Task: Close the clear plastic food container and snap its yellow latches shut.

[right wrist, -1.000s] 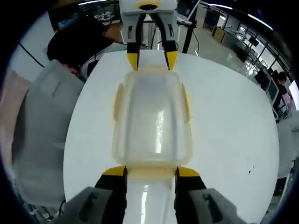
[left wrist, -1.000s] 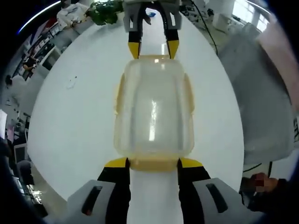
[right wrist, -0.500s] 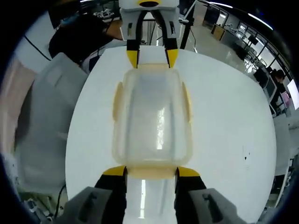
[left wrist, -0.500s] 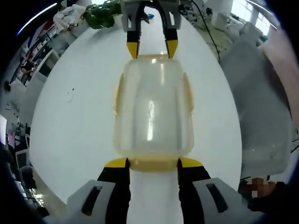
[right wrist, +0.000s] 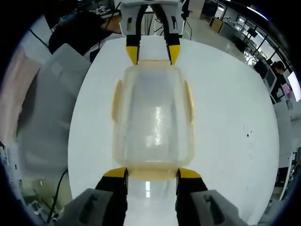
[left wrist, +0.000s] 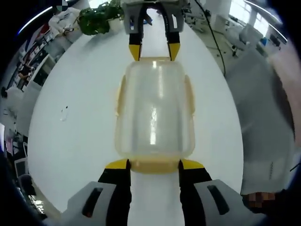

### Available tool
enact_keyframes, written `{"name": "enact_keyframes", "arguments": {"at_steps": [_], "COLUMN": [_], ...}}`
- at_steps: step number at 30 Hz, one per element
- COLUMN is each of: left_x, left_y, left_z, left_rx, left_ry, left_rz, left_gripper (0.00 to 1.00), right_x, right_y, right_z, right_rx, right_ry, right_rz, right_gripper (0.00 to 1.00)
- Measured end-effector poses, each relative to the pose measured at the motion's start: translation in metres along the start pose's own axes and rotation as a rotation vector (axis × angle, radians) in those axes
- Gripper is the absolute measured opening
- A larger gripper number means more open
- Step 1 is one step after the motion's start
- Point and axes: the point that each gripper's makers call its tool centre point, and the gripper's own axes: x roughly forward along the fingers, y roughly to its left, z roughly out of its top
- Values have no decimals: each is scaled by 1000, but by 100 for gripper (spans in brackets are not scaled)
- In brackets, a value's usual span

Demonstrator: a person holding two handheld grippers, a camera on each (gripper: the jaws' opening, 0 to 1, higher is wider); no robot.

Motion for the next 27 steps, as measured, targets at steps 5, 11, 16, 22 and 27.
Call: {"name": "enact_keyframes", "arguments": {"at_steps": [5, 11, 16, 22, 27], "left_x": [9, 15, 22, 29, 36], "left_y": [-2, -7, -8, -10, -12], "left_z": [17, 39, 50, 62, 70], "left_rx": [6, 3, 24, 18, 20], "left_ry": [-1, -18, -17, -22, -25], "left_rz": [-6, -10, -13, -24, -27], "left_gripper": [37, 37, 37, 37, 37], "right_x": [-6, -11, -12, -15, -15], "right_y": [4, 7, 11, 13, 15], "right_z": [-18, -41, -54, -67, -78], "right_rx": [16, 25, 44, 44, 51], "right_ry": [10, 35, 44, 59, 65], "right_rz": [2, -3, 1, 1, 9], "right_gripper": [37, 37, 37, 37, 37]}}
